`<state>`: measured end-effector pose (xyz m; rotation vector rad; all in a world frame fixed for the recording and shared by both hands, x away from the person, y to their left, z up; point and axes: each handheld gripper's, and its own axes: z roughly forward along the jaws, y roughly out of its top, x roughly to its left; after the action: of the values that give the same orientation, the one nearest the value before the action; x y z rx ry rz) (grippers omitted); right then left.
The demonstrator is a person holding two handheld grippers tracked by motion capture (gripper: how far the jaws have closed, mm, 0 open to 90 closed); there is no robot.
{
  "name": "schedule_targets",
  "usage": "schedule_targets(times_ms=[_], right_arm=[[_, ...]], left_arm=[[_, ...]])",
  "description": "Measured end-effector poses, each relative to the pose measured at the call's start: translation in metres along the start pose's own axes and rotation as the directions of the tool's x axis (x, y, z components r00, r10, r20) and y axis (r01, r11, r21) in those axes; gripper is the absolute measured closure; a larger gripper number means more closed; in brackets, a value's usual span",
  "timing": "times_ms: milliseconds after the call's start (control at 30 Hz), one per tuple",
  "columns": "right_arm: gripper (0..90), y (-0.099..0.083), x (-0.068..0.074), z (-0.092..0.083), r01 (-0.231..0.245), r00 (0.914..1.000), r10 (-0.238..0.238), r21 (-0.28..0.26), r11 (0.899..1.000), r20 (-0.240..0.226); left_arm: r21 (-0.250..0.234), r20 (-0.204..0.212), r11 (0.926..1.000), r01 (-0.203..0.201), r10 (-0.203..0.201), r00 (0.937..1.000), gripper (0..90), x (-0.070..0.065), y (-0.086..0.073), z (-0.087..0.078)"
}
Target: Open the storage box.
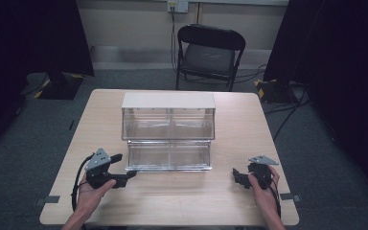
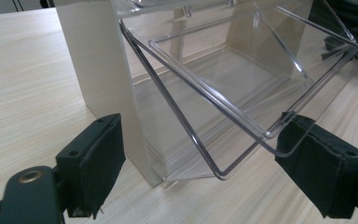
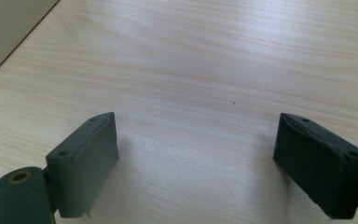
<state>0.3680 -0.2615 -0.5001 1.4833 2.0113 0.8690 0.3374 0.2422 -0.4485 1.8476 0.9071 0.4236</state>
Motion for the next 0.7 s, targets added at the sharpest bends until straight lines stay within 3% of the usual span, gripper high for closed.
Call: schedule_targets(times_ms=[700], right_arm=[[12.8,0.0000,0.0000,0.0000,0.000,1.0000,0.000,0.000,1.000,0.000]], left_arm=[[-0.008,0.002,1.0000,0.004,-0.004,1.0000,15.4,-0.0013,0.0044,-0.0010]])
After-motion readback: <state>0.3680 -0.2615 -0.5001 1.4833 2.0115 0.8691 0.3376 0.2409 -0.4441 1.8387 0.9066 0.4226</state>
